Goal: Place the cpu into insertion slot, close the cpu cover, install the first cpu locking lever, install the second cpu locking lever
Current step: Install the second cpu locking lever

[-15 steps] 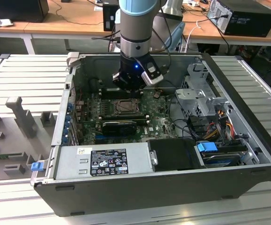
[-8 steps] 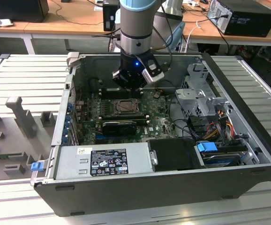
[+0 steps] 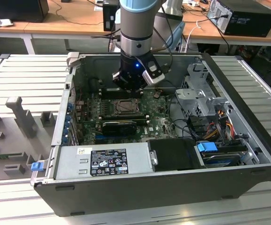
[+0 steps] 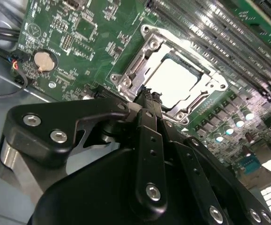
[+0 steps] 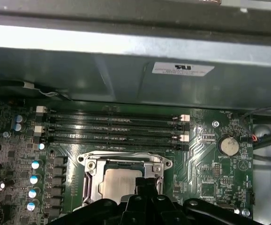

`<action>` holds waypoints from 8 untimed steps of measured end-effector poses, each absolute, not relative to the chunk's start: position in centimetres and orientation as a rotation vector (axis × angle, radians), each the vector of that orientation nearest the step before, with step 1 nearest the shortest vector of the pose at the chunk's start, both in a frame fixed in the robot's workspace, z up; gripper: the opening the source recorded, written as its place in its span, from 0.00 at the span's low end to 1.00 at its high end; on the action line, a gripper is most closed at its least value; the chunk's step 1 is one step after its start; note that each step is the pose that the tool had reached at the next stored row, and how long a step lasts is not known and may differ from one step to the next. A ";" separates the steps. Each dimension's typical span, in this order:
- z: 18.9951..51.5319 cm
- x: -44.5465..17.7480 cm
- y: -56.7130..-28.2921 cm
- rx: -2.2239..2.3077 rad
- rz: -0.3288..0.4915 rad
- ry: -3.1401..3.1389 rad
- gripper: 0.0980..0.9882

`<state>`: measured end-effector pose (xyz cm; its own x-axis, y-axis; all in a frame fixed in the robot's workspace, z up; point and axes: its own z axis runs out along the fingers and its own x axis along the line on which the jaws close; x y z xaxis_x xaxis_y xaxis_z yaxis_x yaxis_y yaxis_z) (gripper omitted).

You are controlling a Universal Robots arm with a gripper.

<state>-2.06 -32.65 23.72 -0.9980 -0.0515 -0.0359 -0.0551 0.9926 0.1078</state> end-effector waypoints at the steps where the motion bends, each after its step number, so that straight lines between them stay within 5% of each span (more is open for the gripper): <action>1: 23.7 -2.1 -32.9 -0.083 0.169 3.103 0.01; 8: 24.8 -2.1 -33.3 -0.083 0.169 3.103 0.01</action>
<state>-2.07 -33.31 24.76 -0.9980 -0.0514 -0.0359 -0.0550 0.9926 0.1079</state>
